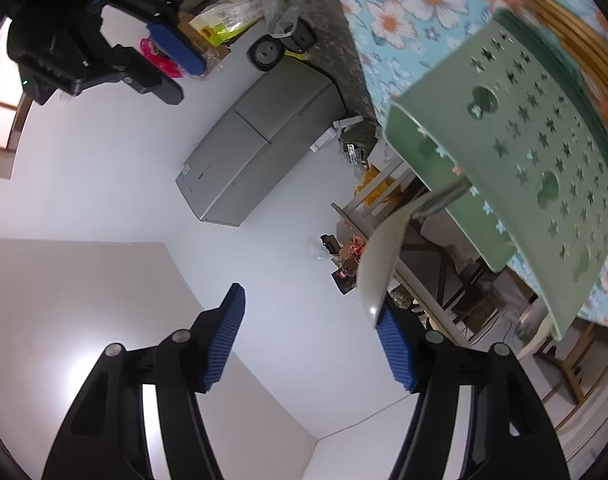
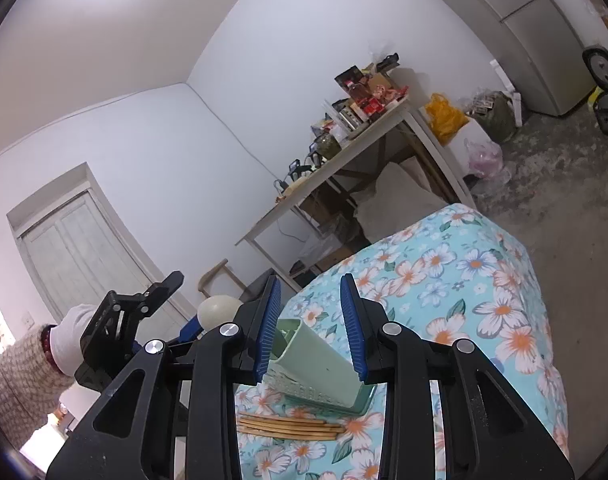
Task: Organize utensils
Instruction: 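Lower the white rice paddle into the green holder and open the left tool, then move both tools above the chopsticks lying beside the holder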
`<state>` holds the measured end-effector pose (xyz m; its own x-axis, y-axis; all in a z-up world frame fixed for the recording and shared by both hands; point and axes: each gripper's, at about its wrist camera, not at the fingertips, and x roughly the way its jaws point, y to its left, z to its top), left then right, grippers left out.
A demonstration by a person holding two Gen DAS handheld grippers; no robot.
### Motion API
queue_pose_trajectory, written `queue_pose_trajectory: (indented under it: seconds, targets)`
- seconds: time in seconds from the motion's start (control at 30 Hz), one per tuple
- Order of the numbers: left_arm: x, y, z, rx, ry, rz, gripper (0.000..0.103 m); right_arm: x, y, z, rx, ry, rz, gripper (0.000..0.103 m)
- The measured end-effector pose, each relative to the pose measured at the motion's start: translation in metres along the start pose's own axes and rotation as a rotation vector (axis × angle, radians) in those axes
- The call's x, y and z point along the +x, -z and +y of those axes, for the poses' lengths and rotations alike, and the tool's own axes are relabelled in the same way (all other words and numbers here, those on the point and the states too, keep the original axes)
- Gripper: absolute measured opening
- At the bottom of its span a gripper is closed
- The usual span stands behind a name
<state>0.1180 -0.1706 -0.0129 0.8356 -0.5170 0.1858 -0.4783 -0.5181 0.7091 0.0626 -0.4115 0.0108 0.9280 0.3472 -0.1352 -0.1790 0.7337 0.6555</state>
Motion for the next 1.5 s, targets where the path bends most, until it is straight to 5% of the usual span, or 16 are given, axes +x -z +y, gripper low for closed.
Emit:
queue_pose_trajectory:
  seconds: [0.17, 0.33, 0.63, 0.8, 0.97, 1.1, 1.2, 1.3, 1.4, 1.5]
  targets:
    - [0.009, 0.003, 0.009, -0.067, -0.007, 0.051, 0.069, 0.003, -0.004, -0.001, 0.003, 0.007, 0.009, 0.032]
    - [-0.005, 0.016, 0.006, -0.031, -0.013, 0.023, 0.081, 0.013, -0.010, -0.002, 0.001, 0.011, 0.034, 0.032]
    - [0.007, -0.008, -0.007, -0.078, 0.032, 0.002, 0.081, 0.019, -0.012, 0.000, 0.009, 0.032, 0.061, 0.032]
    - [0.009, 0.020, 0.007, -0.228, 0.086, 0.150, 0.081, 0.008, -0.017, 0.008, -0.013, 0.056, 0.042, 0.032]
    - [-0.004, 0.061, 0.026, -0.678, 0.278, 0.400, 0.081, 0.008, -0.003, 0.023, -0.032, 0.059, 0.054, 0.035]
    - [-0.031, 0.099, 0.021, -1.184, 0.472, 0.573, 0.081, 0.022, 0.023, 0.041, -0.062, 0.079, 0.114, 0.040]
    - [-0.051, 0.119, -0.001, -1.540, 0.616, 0.646, 0.081, 0.034, 0.056, 0.056, -0.113, 0.112, 0.182, 0.054]
    - [-0.075, 0.127, -0.027, -1.846, 0.725, 0.684, 0.081, 0.052, 0.099, 0.068, -0.172, 0.174, 0.305, 0.058]
    - [-0.091, 0.126, -0.054, -2.088, 0.805, 0.712, 0.081, 0.072, 0.140, 0.072, -0.224, 0.267, 0.441, 0.058]
    - [-0.099, 0.115, -0.079, -2.205, 0.855, 0.749, 0.081, 0.087, 0.175, 0.074, -0.283, 0.363, 0.551, 0.058]
